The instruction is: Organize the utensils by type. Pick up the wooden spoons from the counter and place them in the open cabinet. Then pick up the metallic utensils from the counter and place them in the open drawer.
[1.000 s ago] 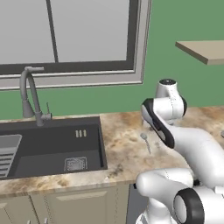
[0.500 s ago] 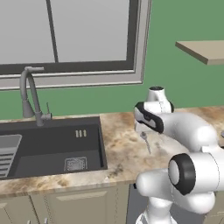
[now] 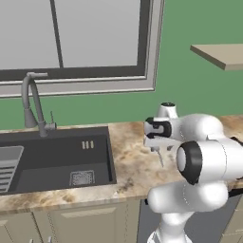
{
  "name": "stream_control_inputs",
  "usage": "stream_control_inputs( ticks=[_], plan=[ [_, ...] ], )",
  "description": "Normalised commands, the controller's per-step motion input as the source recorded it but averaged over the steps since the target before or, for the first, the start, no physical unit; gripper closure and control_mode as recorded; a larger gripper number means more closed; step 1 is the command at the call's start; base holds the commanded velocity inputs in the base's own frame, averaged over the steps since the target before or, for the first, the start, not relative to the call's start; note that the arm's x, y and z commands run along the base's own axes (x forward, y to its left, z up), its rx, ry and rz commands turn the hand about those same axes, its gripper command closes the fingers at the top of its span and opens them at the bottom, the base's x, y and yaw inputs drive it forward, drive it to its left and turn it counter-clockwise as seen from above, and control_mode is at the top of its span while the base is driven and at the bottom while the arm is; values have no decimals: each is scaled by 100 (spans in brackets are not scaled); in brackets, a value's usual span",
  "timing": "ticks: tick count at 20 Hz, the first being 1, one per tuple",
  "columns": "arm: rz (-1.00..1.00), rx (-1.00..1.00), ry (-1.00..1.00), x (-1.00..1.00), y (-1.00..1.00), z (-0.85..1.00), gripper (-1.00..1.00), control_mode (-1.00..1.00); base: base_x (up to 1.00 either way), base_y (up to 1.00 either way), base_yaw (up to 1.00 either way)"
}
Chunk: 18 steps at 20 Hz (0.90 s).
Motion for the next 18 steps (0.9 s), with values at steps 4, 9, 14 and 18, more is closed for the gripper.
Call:
stream_control_inputs(
  ticks=[4, 9, 14, 18],
  plan=[
    [0, 0, 0, 37, -11, -40, -100, -100, 0, 0, 0],
    [0, 0, 0, 22, -8, -41, -100, -100, 0, 0, 0],
    [0, 0, -1, 11, 0, -35, -100, -100, 0, 0, 0],
    [0, 0, 0, 7, 0, -34, -100, -100, 0, 0, 0]
  ],
)
